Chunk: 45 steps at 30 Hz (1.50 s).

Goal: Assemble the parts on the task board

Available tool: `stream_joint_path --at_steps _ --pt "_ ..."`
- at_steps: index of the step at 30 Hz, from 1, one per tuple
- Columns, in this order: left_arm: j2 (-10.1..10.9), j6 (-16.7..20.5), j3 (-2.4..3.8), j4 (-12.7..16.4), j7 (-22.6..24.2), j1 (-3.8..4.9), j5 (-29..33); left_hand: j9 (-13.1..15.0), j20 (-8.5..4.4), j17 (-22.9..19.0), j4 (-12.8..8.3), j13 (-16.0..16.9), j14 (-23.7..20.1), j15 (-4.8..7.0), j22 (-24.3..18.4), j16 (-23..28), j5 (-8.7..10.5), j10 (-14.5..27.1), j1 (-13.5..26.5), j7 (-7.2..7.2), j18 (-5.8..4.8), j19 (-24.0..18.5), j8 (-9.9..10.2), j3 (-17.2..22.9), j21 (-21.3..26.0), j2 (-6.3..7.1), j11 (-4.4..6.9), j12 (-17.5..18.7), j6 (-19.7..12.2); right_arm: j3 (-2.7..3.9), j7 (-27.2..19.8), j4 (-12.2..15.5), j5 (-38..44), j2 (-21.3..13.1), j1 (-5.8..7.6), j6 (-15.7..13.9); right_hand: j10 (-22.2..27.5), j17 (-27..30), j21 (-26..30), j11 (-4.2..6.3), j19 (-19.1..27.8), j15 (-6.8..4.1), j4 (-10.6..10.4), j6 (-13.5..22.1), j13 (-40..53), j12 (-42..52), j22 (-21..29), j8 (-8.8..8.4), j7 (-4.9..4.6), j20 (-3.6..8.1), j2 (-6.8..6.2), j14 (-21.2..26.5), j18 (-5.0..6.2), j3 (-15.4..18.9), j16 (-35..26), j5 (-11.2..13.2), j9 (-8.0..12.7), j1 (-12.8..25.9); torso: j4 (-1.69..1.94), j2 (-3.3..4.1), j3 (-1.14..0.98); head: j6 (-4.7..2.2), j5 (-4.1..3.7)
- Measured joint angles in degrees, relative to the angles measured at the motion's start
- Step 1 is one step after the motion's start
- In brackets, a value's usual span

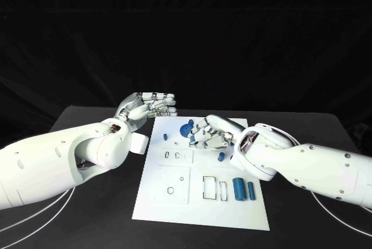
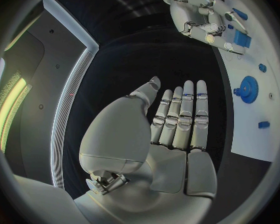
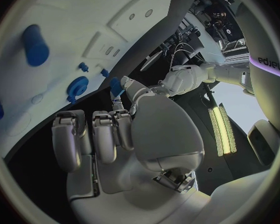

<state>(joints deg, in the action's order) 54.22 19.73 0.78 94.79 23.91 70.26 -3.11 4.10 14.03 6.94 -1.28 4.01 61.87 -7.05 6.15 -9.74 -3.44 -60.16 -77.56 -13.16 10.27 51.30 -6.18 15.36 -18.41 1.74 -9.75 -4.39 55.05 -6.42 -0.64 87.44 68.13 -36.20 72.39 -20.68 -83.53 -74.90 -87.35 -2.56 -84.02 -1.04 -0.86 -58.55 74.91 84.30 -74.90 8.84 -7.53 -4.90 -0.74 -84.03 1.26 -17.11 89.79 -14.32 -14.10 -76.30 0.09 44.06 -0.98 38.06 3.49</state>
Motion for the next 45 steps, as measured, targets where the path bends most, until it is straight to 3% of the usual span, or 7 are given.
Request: stream_joint_path --at_steps 8,19,45 --pt "-0.09 -0.02 0.0 0.08 -0.04 0.0 0.0 0.0 0.0 0.0 0.0 0.0 0.0 0.0 0.0 0.0 0.0 0.0 0.0 0.0 0.0 0.0 0.0 0.0 0.0 0.0 0.0 0.0 0.0 -0.59 1.67 -2.16 4.65 3.56 -1.78 -0.06 0.0 0.0 0.02 0.0 0.0 0.0 0.15 0.19 0.0 0.0 -0.05 0.01 -0.18 0.0 -0.02 0.0 0.0 -0.15 0.0 0.0 0.0 0.0 0.04 0.14 0.01 0.33 0.68" --pt "-0.11 -0.04 0.0 0.33 -0.11 0.01 0.0 0.0 0.0 -0.01 0.0 0.0 0.0 0.0 -0.05 0.0 0.0 0.0 0.0 0.0 0.0 0.0 0.0 0.0 0.0 0.0 0.0 0.0 0.0 -0.76 4.35 -5.01 10.99 6.58 -3.37 -0.81 0.0 -0.01 0.03 0.0 0.0 0.0 0.16 0.32 -0.01 0.0 -0.04 0.03 -0.12 0.0 -0.03 0.0 0.0 -0.14 0.0 -0.46 -0.01 0.0 -0.04 0.14 -0.09 0.84 1.1" --pt "-0.21 -0.13 0.01 0.37 -0.23 0.01 0.01 0.0 0.0 -0.02 0.0 0.0 0.0 0.0 -0.04 0.0 0.0 0.0 0.0 0.0 -0.01 0.0 0.0 0.0 0.0 0.0 0.0 0.22 0.0 -0.73 7.5 -6.18 15.32 7.76 -4.07 0.2 0.22 -0.03 0.03 -0.22 0.01 0.01 0.32 0.59 -0.01 0.0 -0.02 -0.06 -0.1 -0.01 -0.05 0.0 0.0 0.04 0.0 -0.76 -0.07 0.0 -0.04 0.05 -0.06 1.89 1.31"
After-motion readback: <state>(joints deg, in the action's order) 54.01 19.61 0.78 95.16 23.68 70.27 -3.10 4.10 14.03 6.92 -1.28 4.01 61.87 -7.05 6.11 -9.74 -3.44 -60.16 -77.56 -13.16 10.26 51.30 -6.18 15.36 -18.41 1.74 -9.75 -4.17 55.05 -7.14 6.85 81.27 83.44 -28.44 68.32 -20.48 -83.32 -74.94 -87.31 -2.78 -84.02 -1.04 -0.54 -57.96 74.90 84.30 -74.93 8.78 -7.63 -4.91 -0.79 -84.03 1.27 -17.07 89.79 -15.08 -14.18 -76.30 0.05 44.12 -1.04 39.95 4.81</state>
